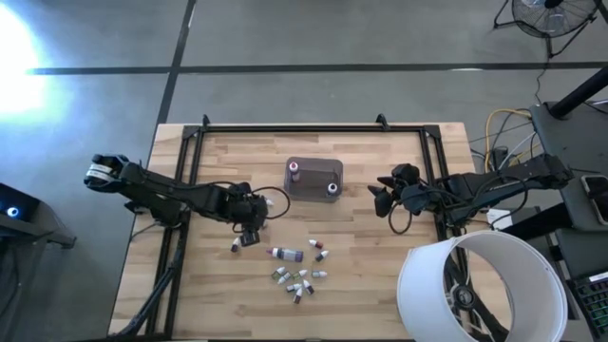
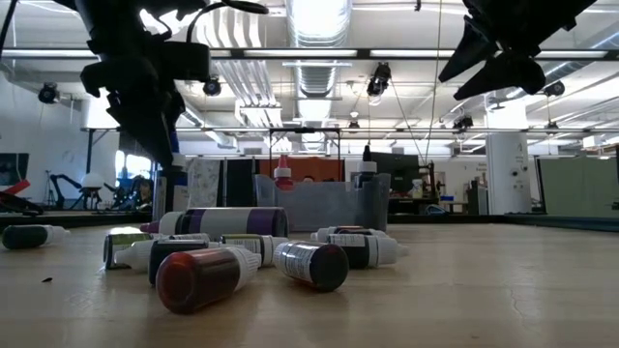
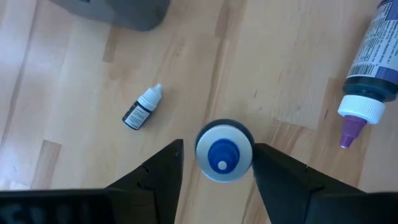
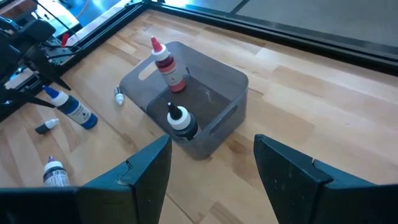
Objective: Pick & Place food coloring
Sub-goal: Put the large blue food coloring bottle into the black bin
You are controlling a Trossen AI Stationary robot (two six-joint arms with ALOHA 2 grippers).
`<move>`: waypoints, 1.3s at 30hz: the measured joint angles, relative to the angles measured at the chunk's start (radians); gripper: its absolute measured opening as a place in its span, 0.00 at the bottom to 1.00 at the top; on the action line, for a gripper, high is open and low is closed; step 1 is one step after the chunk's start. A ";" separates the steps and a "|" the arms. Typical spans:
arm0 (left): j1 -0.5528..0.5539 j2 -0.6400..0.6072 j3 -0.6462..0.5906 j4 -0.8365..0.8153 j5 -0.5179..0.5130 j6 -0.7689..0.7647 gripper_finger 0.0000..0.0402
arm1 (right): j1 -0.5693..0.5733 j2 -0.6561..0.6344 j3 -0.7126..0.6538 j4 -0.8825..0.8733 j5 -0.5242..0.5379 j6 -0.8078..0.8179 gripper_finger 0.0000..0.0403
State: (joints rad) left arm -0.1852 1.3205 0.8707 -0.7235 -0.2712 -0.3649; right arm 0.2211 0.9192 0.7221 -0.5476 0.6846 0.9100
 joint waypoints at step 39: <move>0.417 0.610 1.024 -0.260 0.079 0.408 0.18 | 0.000 0.000 -0.010 0.003 0.003 0.007 0.55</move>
State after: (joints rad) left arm 0.2318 1.9301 1.8946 -0.9835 -0.1918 0.0430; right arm 0.2214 0.9192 0.7120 -0.5442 0.6872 0.9173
